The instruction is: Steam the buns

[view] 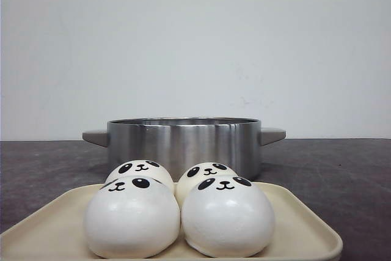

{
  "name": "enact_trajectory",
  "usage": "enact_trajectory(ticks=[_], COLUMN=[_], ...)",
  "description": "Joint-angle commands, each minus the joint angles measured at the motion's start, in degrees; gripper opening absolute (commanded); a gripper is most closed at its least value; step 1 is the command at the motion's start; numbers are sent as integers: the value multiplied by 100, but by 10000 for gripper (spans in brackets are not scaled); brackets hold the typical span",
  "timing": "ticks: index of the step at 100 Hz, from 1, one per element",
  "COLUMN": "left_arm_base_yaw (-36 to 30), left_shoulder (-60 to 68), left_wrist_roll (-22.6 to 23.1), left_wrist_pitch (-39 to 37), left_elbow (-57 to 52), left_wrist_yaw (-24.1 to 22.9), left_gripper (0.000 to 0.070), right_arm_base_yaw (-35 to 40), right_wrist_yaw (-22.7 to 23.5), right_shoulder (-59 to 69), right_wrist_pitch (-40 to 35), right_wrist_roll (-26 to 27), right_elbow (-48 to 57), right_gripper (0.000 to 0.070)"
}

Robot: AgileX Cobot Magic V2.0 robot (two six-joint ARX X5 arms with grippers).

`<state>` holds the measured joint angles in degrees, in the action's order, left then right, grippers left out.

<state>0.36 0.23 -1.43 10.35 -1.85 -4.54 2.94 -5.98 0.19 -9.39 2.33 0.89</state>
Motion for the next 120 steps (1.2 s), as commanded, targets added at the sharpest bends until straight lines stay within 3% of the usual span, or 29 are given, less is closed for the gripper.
enact_trajectory(ticks=[1, 105, 120], left_arm_base_yaw=[4, 4, 2], left_shoulder=[-4, -4, -4], left_wrist_roll=[57, 57, -77], left_wrist_pitch=[33, 33, 24], left_elbow=[105, 105, 103], left_wrist_yaw=[11, 11, 52], left_gripper=[0, 0, 0], right_arm_base_yaw=[-2, -2, -2], right_wrist_yaw=[-2, 7, 195], right_shoulder=[2, 2, 2], right_wrist_pitch=[33, 96, 385], right_wrist_roll=[-39, 37, 675], right_elbow=[-17, -17, -17], right_gripper=[12, 12, 12])
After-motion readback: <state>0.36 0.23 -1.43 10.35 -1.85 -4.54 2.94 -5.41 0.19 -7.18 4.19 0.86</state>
